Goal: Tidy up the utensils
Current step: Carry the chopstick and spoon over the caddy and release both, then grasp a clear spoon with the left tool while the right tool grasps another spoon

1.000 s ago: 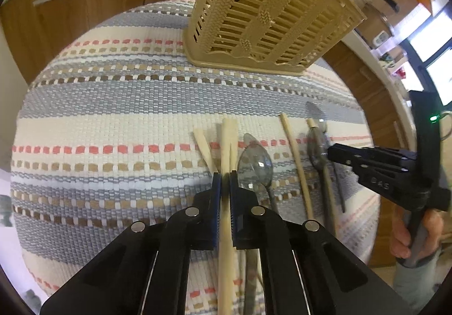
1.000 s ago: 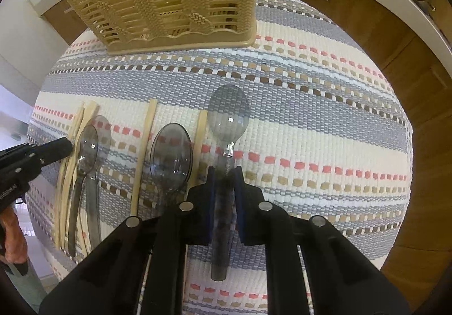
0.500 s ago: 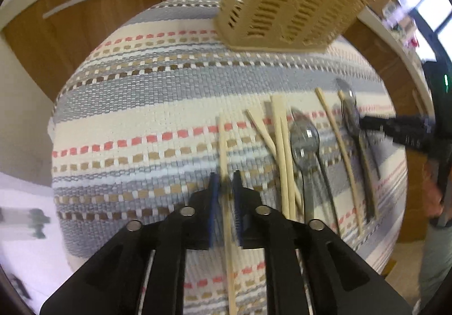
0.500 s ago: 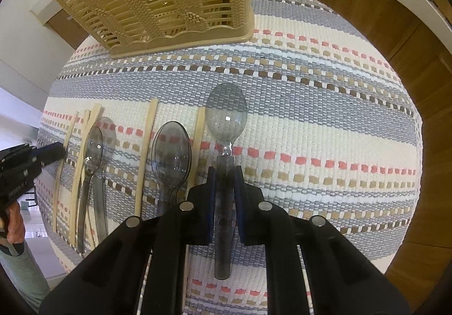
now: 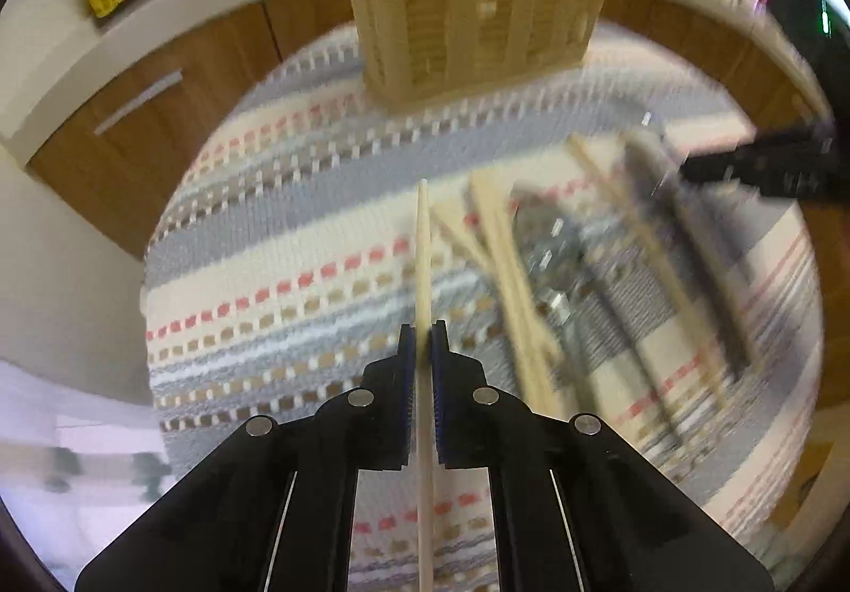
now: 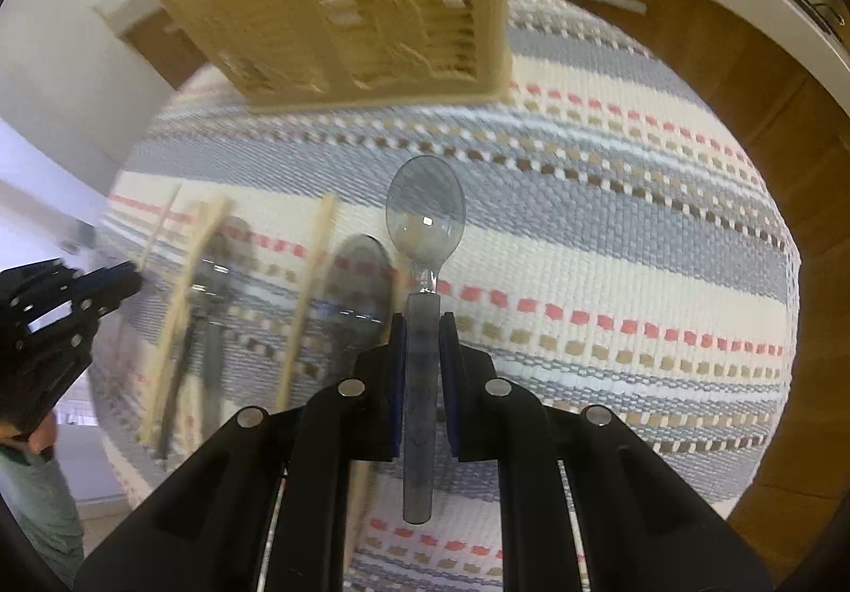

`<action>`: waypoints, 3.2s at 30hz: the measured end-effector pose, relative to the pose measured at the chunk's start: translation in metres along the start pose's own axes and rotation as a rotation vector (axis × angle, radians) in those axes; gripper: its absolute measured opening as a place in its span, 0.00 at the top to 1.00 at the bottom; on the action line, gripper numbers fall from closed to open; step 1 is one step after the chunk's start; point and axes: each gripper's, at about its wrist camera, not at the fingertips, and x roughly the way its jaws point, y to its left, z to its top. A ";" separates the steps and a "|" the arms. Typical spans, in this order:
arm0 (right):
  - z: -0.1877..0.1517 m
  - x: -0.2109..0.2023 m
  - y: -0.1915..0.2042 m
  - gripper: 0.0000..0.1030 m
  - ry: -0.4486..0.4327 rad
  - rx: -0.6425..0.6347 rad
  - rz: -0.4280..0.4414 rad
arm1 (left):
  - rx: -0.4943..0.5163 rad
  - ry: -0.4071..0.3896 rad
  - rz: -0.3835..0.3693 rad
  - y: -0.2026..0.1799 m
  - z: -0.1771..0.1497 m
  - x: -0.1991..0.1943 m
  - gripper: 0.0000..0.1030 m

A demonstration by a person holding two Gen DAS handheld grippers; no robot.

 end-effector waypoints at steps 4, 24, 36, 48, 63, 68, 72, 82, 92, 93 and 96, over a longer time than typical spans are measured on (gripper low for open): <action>0.003 -0.032 0.007 0.90 -0.110 -0.037 0.044 | -0.047 -0.138 -0.049 0.006 0.014 -0.032 0.96; 0.065 -0.145 0.025 0.90 -0.615 -0.115 0.122 | -0.119 -0.619 -0.188 0.009 0.108 -0.133 0.96; 0.119 -0.142 0.011 0.90 -0.757 -0.090 0.092 | -0.190 -0.808 -0.207 0.028 0.162 -0.119 0.96; 0.145 -0.099 -0.006 0.90 -0.810 -0.037 0.016 | -0.206 -0.905 -0.063 0.028 0.184 -0.095 0.96; 0.131 -0.071 -0.017 0.89 -0.794 -0.015 0.039 | -0.188 -0.879 -0.039 0.028 0.164 -0.063 0.95; 0.116 -0.075 -0.022 0.83 -0.770 0.004 0.069 | -0.181 -0.856 -0.070 0.029 0.149 -0.066 0.71; 0.097 -0.085 -0.020 0.81 -0.754 -0.009 0.064 | -0.188 -0.851 -0.087 0.033 0.133 -0.078 0.65; 0.051 -0.113 -0.011 0.73 -0.722 0.005 0.061 | -0.171 -0.841 -0.136 0.028 0.088 -0.120 0.53; 0.007 -0.114 0.014 0.73 -0.566 0.009 0.063 | -0.123 -0.645 -0.096 0.009 0.044 -0.132 0.50; 0.003 -0.111 0.017 0.73 -0.544 0.007 0.069 | -0.113 -0.607 -0.086 0.007 0.038 -0.128 0.50; -0.007 -0.100 0.023 0.73 -0.467 0.011 0.064 | -0.099 -0.502 -0.076 0.004 0.024 -0.112 0.50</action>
